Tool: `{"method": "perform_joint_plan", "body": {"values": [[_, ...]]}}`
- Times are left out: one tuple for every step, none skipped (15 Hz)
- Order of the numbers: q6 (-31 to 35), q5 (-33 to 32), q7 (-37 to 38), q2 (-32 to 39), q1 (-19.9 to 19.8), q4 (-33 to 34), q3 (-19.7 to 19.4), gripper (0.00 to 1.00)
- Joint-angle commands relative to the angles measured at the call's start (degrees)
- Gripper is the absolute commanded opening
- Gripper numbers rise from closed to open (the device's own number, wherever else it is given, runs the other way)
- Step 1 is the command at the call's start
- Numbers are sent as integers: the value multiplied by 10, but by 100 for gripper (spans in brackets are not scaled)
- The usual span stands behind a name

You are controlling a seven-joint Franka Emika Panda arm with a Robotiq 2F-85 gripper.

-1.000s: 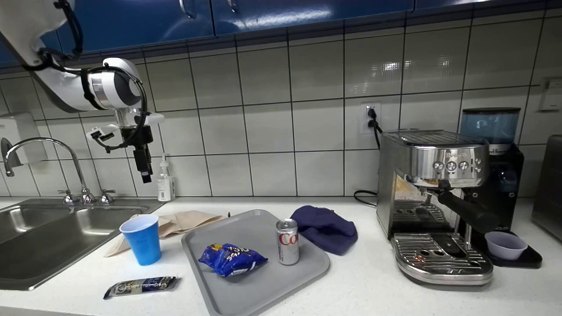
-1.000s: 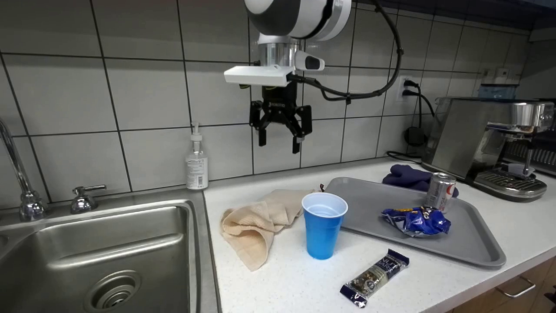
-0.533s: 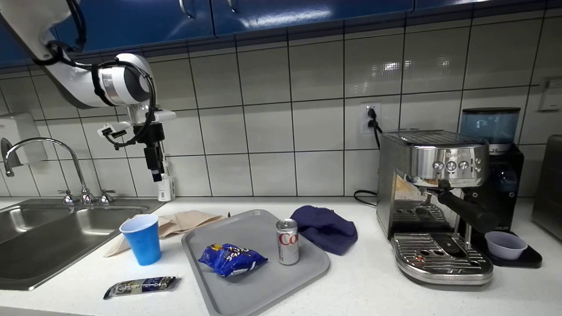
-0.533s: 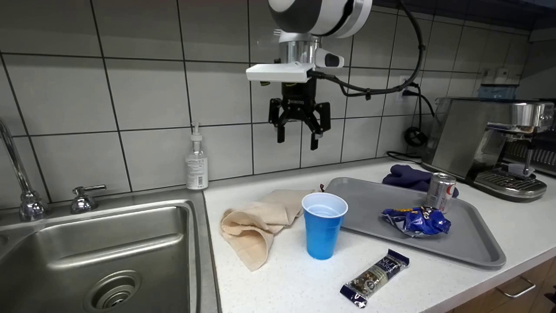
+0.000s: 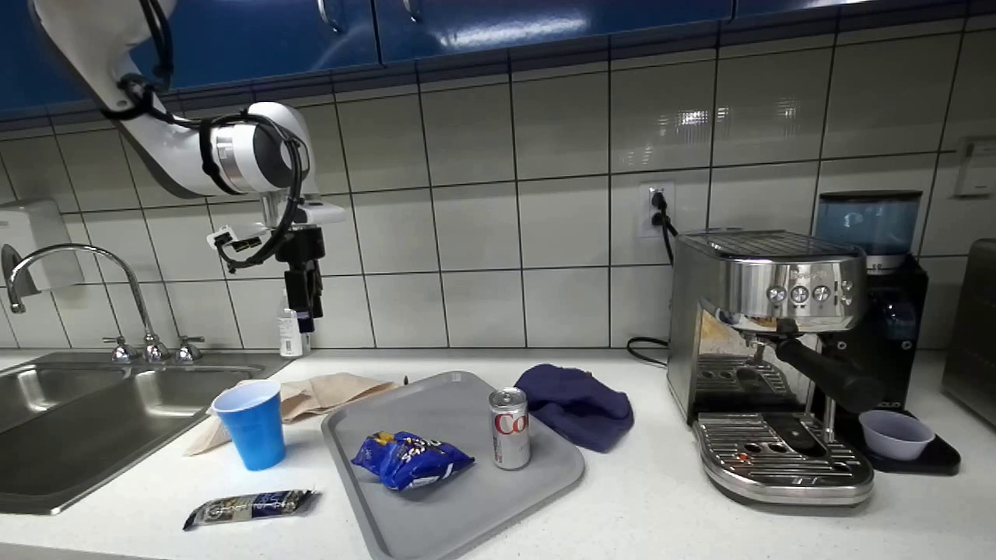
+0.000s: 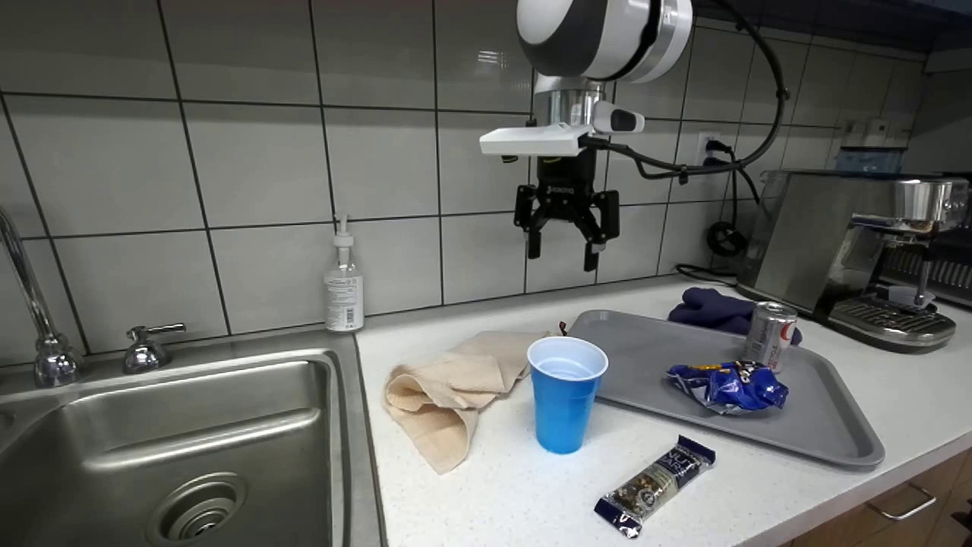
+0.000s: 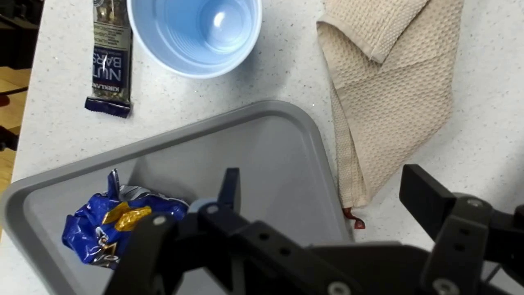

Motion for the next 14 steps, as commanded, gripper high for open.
{"method": "perform_joint_plan", "body": {"values": [[-12, 22, -18, -19, -24, -17, -4, 100], [-12, 24, -19, -20, -29, -19, -7, 100], [-12, 26, -20, -20, -35, -22, -11, 100], [-14, 28, -23, -21, -40, -24, -14, 100], [-14, 30, -26, -23, -45, -28, -18, 100], [-14, 29, -26, -24, -49, -31, -22, 100], [-11, 28, -25, -25, -53, -35, -26, 100], [-13, 27, -24, -26, -57, -37, -30, 100], [-11, 27, -25, -27, -62, -42, -34, 100], [-11, 26, -23, -29, -64, -45, -38, 100], [-12, 26, -24, -33, -69, -49, -41, 100], [-16, 27, -28, -37, -74, -53, -44, 100], [-18, 26, -29, -43, -78, -59, -48, 100], [-20, 24, -29, -47, -81, -63, -52, 100]]}}
